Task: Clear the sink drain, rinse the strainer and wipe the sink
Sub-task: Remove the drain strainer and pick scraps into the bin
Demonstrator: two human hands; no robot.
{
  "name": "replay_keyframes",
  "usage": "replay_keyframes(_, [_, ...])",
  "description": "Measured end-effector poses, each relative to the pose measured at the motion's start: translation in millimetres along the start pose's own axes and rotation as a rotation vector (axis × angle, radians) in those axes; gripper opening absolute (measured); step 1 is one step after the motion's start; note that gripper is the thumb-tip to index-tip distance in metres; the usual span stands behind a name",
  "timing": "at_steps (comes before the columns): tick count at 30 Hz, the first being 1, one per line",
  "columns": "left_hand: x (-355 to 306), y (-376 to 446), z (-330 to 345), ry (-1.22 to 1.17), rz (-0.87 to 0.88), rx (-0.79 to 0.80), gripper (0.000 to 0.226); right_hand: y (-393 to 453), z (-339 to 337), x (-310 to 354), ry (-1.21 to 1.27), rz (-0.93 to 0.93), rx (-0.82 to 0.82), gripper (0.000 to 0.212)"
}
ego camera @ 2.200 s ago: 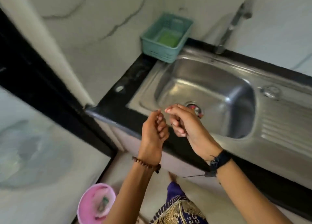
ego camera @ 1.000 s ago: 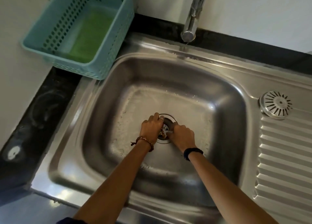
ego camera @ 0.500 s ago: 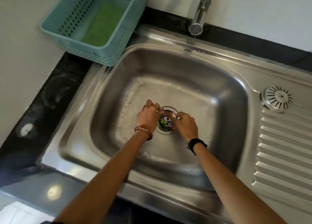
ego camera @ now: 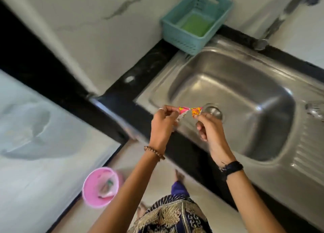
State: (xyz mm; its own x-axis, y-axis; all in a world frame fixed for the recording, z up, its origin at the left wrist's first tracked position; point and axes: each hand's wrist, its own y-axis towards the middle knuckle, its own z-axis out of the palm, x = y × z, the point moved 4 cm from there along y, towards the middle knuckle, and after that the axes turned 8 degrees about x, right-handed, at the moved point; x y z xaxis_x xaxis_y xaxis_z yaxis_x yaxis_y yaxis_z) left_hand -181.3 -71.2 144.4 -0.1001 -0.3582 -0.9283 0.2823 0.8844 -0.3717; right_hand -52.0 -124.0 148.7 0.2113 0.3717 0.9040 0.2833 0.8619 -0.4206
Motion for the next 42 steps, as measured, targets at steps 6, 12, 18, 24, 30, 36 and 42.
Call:
replay_keyframes(6, [59, -135, -131, -0.087, 0.034, -0.290, 0.014, -73, 124, -59, -0.230, -0.008, 0.393, 0.032])
replay_keyframes(12, [140, -212, -218, -0.180, -0.077, -0.611, 0.006, -107, 224, -130, -0.687, -0.020, 0.682, 0.016])
replay_keyframes(18, [237, -228, -271, -0.370, -0.251, -0.819, 0.005, -96, 295, -214, -1.058, -0.043, 0.859, 0.022])
replay_keyframes(24, [404, -187, -305, -0.456, -0.461, -0.892, 0.013, -27, 336, -367, -1.332, -0.057, 0.926, 0.017])
replay_keyframes(30, [552, -124, -330, -0.465, -0.557, -0.946, 0.018, 49, 362, -519, -1.404, 0.023, 0.928, 0.016])
replay_keyframes(36, [630, -71, -333, -0.345, -0.626, -0.825, 0.018, 86, 366, -617, -1.462, 0.121, 1.021, 0.033])
replay_keyframes(42, [586, -78, -317, -0.563, -0.595, -0.842, 0.019, 69, 358, -573, -1.048, 0.355, 0.831, 0.019])
